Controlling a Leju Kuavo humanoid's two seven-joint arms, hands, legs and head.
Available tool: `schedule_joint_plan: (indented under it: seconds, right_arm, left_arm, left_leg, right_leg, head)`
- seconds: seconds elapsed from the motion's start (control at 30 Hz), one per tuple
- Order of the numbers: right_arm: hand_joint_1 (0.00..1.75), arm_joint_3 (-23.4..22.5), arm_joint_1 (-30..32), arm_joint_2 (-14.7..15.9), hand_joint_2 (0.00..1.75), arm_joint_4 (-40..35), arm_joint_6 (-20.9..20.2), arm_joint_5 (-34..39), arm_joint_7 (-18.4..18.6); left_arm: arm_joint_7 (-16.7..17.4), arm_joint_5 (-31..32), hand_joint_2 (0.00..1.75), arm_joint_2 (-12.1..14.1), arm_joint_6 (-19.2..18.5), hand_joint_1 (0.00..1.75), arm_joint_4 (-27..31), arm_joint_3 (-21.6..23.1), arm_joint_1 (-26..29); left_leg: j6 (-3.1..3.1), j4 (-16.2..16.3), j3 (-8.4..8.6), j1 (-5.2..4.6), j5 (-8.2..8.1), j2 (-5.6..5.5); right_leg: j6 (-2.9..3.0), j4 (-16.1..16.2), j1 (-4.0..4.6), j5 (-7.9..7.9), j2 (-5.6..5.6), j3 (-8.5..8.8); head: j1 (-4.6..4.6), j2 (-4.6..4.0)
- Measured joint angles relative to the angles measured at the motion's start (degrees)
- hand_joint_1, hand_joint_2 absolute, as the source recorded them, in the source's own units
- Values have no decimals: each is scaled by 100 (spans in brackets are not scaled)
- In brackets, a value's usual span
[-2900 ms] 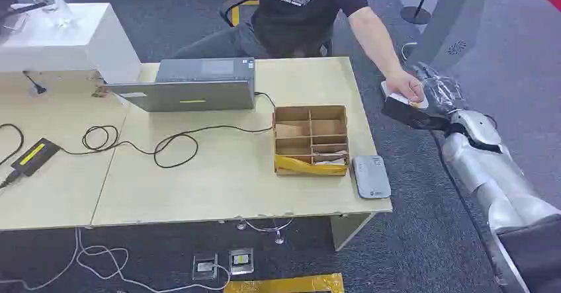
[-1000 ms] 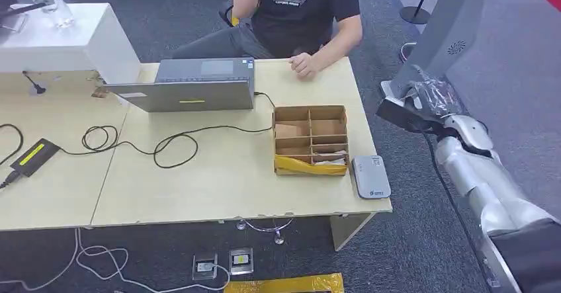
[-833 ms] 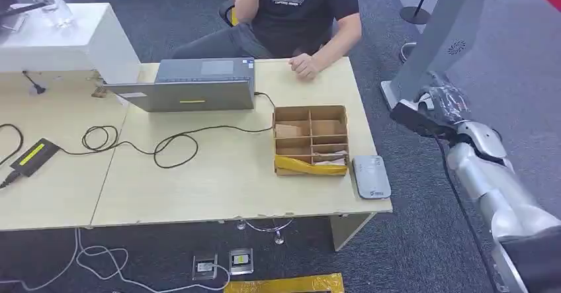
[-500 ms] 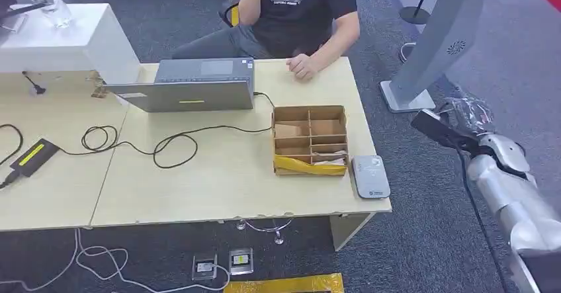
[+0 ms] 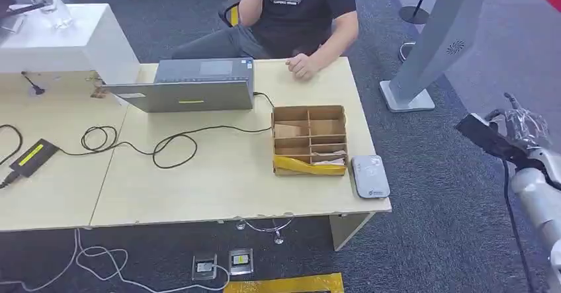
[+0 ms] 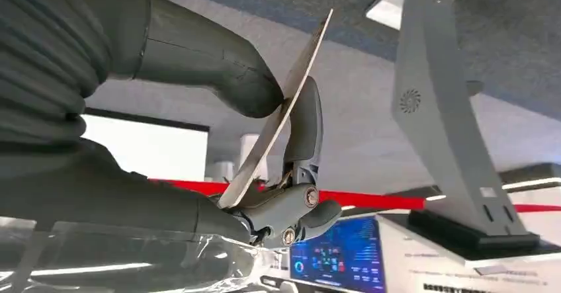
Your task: Pass the card to the sensor for recognition and then transmit it.
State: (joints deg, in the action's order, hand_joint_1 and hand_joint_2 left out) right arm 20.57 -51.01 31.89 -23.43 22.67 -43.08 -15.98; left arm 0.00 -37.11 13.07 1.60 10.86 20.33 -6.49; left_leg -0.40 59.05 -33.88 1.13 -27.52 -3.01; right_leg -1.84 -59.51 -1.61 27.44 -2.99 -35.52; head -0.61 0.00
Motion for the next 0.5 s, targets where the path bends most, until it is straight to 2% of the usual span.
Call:
schedule_joint_plan:
  seconds: [0.23, 0.5]
  right_arm:
    - [175, -96, 59, 92, 175, -11, -17, -22, -46]
    - [175, -96, 435, -4, 175, -258, 205, -212, 46]
  left_arm:
    - [24, -11, 0, -4, 28, 0, 0, 0, -2]
    - [83, -81, 0, -46, 79, 0, 0, 0, -7]
  left_leg:
    - [0, 0, 0, 1, 0, 1]
    - [0, 0, -1, 1, 0, -2]
  right_leg:
    - [0, -1, 0, 0, 0, 2]
    - [0, -1, 0, 0, 1, 4]
  head:
    - [0, 0]
    - [2, 0]
